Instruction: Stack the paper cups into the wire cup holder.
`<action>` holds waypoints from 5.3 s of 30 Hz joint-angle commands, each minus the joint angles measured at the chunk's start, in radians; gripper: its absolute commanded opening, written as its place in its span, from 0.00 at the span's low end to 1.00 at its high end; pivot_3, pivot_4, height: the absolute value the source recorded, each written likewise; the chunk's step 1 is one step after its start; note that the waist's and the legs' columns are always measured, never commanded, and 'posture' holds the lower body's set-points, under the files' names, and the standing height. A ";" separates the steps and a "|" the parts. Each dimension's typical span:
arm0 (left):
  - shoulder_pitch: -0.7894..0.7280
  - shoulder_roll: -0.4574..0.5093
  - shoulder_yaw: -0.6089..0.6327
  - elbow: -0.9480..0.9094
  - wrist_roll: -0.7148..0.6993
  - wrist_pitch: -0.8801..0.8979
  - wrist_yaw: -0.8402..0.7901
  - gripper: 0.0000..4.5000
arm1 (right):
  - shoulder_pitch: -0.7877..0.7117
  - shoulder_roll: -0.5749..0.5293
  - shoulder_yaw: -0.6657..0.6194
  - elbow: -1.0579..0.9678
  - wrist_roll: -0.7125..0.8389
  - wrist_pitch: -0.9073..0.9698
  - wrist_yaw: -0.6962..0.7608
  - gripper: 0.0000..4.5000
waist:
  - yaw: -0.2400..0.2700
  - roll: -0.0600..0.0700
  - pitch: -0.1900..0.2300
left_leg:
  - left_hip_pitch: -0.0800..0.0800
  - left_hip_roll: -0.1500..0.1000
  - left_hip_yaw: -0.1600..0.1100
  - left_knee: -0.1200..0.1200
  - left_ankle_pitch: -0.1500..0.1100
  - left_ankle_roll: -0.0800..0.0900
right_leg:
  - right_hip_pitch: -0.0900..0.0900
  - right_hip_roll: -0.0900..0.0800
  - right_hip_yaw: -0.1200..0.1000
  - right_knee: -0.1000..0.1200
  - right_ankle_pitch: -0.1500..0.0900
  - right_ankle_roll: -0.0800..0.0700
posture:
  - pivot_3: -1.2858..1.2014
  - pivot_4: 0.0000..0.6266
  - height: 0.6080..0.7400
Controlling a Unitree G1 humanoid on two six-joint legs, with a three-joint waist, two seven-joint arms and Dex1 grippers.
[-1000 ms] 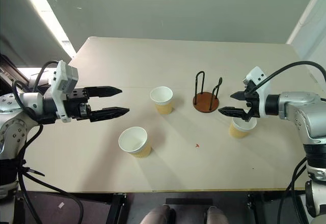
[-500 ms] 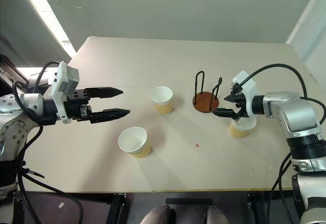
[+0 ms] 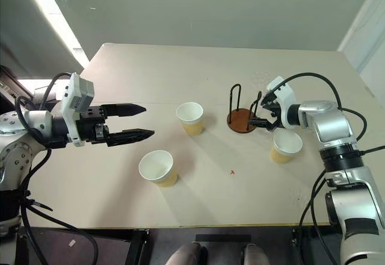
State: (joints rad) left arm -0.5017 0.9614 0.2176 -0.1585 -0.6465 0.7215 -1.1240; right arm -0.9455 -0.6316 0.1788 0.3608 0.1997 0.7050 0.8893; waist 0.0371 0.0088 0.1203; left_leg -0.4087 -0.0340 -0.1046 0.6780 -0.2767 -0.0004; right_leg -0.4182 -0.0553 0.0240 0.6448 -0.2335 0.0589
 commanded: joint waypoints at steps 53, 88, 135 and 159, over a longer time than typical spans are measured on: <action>-0.132 0.083 -0.181 -0.115 -0.075 0.044 -0.260 0.95 | 0.257 -0.277 0.097 -0.760 0.175 0.090 0.327 0.01 | -0.009 0.000 0.000 | 0.002 0.001 0.002 0.000 0.000 -0.001 | 0.001 0.000 0.002 -0.001 0.000 0.000 | 0.52 0.24 1.00; 0.036 0.261 -0.149 -0.242 0.065 -0.124 -0.316 0.95 | 0.217 -0.457 -0.218 -0.789 0.463 0.264 0.406 0.97 | -0.017 0.000 0.001 | 0.003 0.001 0.003 -0.004 0.000 -0.001 | 0.000 0.001 0.004 -0.004 0.000 0.000 | 0.52 0.24 1.00; -0.121 0.144 -0.453 -0.167 0.490 -0.446 -0.368 0.02 | 0.179 -0.430 -0.226 -0.736 0.545 0.097 0.446 0.98 | -0.012 -0.001 0.000 | 0.004 0.002 0.003 -0.007 0.000 -0.001 | -0.001 0.001 0.003 0.000 -0.003 -0.005 | 0.52 0.24 1.00; -0.803 -0.259 -0.519 0.227 0.243 -0.225 -0.490 0.01 | 0.305 -0.523 -0.347 -0.677 0.508 0.025 0.428 0.98 | -0.002 -0.001 0.001 | -0.002 0.002 0.003 -0.003 -0.001 0.002 | 0.000 0.000 0.002 -0.002 0.000 0.000 | 0.52 0.24 1.00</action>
State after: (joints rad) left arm -1.2755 0.7095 -0.2934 0.0526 -0.3934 0.5215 -1.5740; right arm -0.6423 -1.1240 -0.1007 -0.2829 0.6855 0.7273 1.3293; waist 0.0353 0.0080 0.1209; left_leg -0.4104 -0.0320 -0.1010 0.6757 -0.2776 0.0016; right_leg -0.4185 -0.0555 0.0260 0.6431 -0.2336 0.0592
